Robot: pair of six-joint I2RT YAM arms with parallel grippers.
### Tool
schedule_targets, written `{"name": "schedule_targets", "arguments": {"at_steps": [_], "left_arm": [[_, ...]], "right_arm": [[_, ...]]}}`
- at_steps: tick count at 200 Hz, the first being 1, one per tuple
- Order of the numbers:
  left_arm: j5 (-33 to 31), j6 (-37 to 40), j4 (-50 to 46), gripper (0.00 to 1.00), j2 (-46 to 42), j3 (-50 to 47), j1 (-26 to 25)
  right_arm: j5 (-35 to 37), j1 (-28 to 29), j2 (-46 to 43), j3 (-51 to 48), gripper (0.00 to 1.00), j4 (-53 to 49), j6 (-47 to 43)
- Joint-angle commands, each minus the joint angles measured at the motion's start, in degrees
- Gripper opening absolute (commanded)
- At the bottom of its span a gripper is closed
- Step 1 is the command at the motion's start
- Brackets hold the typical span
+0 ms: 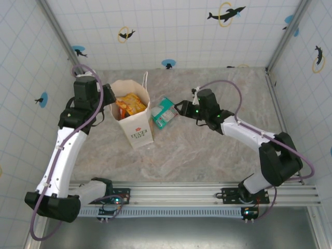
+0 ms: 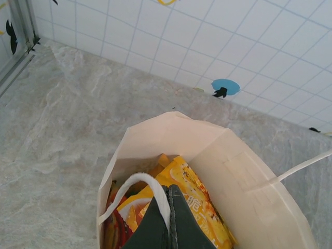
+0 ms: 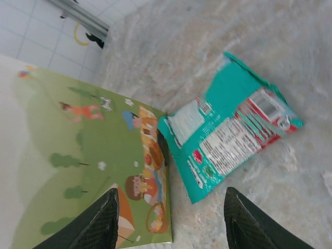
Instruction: Place the snacks into the paper bag
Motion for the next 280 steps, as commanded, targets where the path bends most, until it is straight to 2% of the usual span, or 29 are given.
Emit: {"name": "schedule_targets", "arguments": {"at_steps": [1, 19, 34, 75, 109, 133, 198, 242, 280], "left_arm": [[1.1, -0.4, 1.3, 0.01, -0.6, -2.0, 0.0], [1.5, -0.3, 1.0, 0.01, -0.3, -2.0, -0.1], [1.3, -0.1, 0.9, 0.01, 0.0, -1.4, 0.0], [0.6, 0.5, 0.0, 0.01, 0.5, 0.8, -0.1], [-0.2, 0.8, -0.5, 0.01, 0.7, 0.9, -0.1], [-0.1, 0.8, -0.8, 0.01, 1.1, 1.1, 0.0], [-0.2, 0.5, -0.7, 0.01, 2.1, 1.1, 0.0], [0.1, 0.4, -0.5, 0.01, 2.3, 0.7, -0.1], [-0.1, 0.3, -0.6, 0.01, 2.2, 0.8, 0.0]], "right_arm": [[0.2, -0.9, 3.2, -3.5, 0.55, 11.9, 10.9], [0.3, -2.2, 6.7, -3.8, 0.56, 15.1, 11.5], [-1.7, -3.1, 10.6, -2.5, 0.56, 18.5, 7.7], [-7.3, -6.7, 21.7, 6.5, 0.56, 16.6, 2.5], [-9.2, -8.2, 27.3, 10.4, 0.56, 16.8, -1.1], [-13.2, -9.1, 30.5, 12.2, 0.56, 17.0, -2.3], [-17.7, -9.0, 33.7, 15.2, 0.55, 12.0, -5.3], [-16.4, -9.1, 34.4, 16.3, 0.56, 9.3, -8.2], [-17.9, -9.5, 37.6, 21.3, 0.58, 5.6, -11.1]]}}
